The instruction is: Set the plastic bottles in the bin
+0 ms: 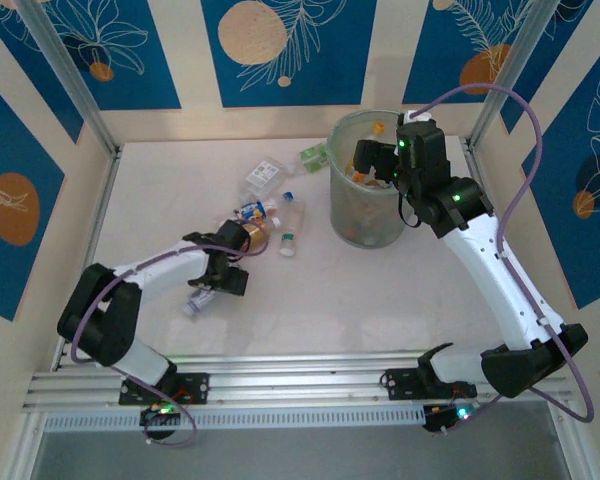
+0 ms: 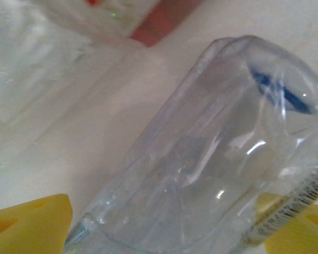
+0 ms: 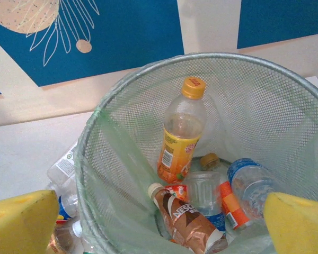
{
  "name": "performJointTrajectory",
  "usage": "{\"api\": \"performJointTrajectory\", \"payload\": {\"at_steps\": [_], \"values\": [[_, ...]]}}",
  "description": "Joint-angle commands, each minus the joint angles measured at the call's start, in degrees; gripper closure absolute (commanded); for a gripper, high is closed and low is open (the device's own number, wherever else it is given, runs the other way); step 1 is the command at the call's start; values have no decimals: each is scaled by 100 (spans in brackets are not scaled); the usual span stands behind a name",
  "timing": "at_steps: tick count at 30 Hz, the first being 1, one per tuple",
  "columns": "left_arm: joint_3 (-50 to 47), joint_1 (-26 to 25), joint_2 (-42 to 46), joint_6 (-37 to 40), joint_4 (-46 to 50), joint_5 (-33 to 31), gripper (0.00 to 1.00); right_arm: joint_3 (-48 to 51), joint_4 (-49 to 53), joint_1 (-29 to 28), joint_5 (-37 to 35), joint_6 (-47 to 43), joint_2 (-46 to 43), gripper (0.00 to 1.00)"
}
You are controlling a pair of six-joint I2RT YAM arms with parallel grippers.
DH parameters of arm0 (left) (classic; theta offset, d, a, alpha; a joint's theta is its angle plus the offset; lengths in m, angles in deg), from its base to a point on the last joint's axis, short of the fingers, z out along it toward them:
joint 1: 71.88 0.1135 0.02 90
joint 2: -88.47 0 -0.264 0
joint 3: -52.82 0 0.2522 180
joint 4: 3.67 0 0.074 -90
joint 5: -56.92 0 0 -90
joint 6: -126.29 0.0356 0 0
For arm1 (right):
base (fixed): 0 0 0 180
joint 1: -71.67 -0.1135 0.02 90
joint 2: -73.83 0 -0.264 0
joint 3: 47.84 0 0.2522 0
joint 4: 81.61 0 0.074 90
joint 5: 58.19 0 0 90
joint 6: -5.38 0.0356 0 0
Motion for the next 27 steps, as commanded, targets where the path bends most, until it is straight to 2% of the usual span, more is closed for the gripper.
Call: {"api": "performJointTrajectory", "payload": {"at_steps": [1, 8, 14, 16, 21, 27], "values": [[-82, -196, -126, 30, -108, 88, 16, -169, -124, -42, -151, -80, -18, 1], [-38, -456, -175, 46, -354, 150, 27, -167, -124, -52, -173, -80, -32, 1], [102, -728, -118, 187, -537, 162, 42, -164, -102, -61, -190, -89, -66, 1], [103, -784, -12, 214, -616, 232, 45, -137, -80, -65, -181, -64, -102, 1], [22, -917, 583, 249, -968, 493, 49, -19, 2, -87, -7, 36, -245, 1], [-238, -980, 1746, 477, -1757, 812, 52, 198, 274, -122, 624, 332, -484, 1]]}}
